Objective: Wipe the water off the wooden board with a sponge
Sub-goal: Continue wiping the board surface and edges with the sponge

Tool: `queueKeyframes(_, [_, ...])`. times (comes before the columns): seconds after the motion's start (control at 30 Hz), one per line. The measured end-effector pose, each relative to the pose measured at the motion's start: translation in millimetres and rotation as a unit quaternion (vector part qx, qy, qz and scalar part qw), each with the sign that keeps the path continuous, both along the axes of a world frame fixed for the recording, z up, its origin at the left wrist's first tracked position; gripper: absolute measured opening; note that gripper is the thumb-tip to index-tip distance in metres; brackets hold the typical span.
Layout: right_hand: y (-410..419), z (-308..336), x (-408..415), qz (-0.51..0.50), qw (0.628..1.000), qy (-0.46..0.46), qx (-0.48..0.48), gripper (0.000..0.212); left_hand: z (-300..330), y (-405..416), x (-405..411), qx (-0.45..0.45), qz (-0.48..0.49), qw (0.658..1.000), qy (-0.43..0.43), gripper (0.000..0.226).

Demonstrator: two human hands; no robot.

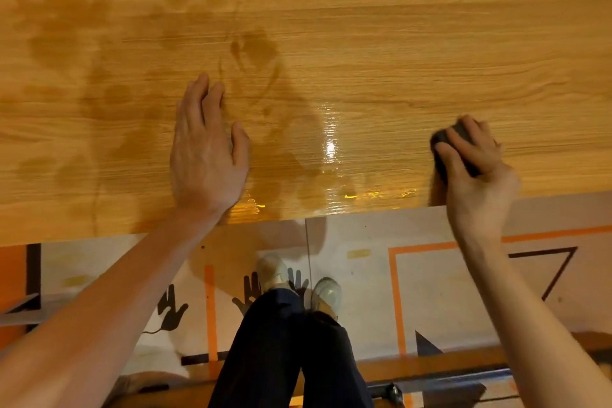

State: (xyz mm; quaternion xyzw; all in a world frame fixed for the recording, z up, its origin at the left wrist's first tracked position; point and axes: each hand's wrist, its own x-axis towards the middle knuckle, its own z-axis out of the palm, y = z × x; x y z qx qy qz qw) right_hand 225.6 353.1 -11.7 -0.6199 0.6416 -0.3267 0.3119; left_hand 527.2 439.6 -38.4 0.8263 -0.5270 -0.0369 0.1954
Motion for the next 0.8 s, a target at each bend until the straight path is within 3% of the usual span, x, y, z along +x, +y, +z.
queueKeyframes(0.2, [41.5, -12.3, 124.5, 0.261, 0.961, 0.037, -0.078, 0.019, 2.7, 0.2, 0.7, 0.005, 0.005, 1.000, 0.001, 0.053])
queueKeyframes(0.3, [33.7, -14.6, 118.3, 0.353, 0.931, 0.051, -0.084, 0.024, 2.6, 0.1, 0.2, 0.010, 0.008, 1.000, 0.003, 0.053])
queueKeyframes(0.37, [17.6, -13.4, 73.1, 0.343, 0.935, 0.061, -0.072, 0.026, 1.5, -0.3, 0.2, 0.009, 0.003, 1.000, 0.009, 0.053])
queueKeyframes(0.47, [7.7, -5.1, -4.4, 0.164, 0.985, 0.043, -0.018, 0.028, 1.5, 0.5, 0.2, 0.008, 0.003, 1.000, 0.018, 0.054])
queueKeyframes(0.57, [9.9, -0.3, -17.0, 0.033, 0.999, 0.034, -0.001, 0.026, 2.4, 0.8, 0.8, 0.010, 0.002, 1.000, 0.025, 0.054])
queueKeyframes(0.6, [13.2, 1.3, -3.8, 0.051, 0.998, 0.039, -0.017, 0.024, 2.8, 1.3, 1.2, 0.012, 0.000, 0.999, 0.031, 0.054])
queueKeyframes(0.7, [37.4, -2.1, 66.2, 0.239, 0.965, 0.062, -0.085, 0.016, 5.1, 1.0, 5.0, 0.028, -0.013, 0.999, 0.043, 0.055])
queueKeyframes(0.8, [60.9, -9.4, 114.1, 0.339, 0.933, 0.063, -0.103, 0.024, 10.0, 2.2, 7.4, 0.046, -0.024, 0.997, 0.055, 0.056])
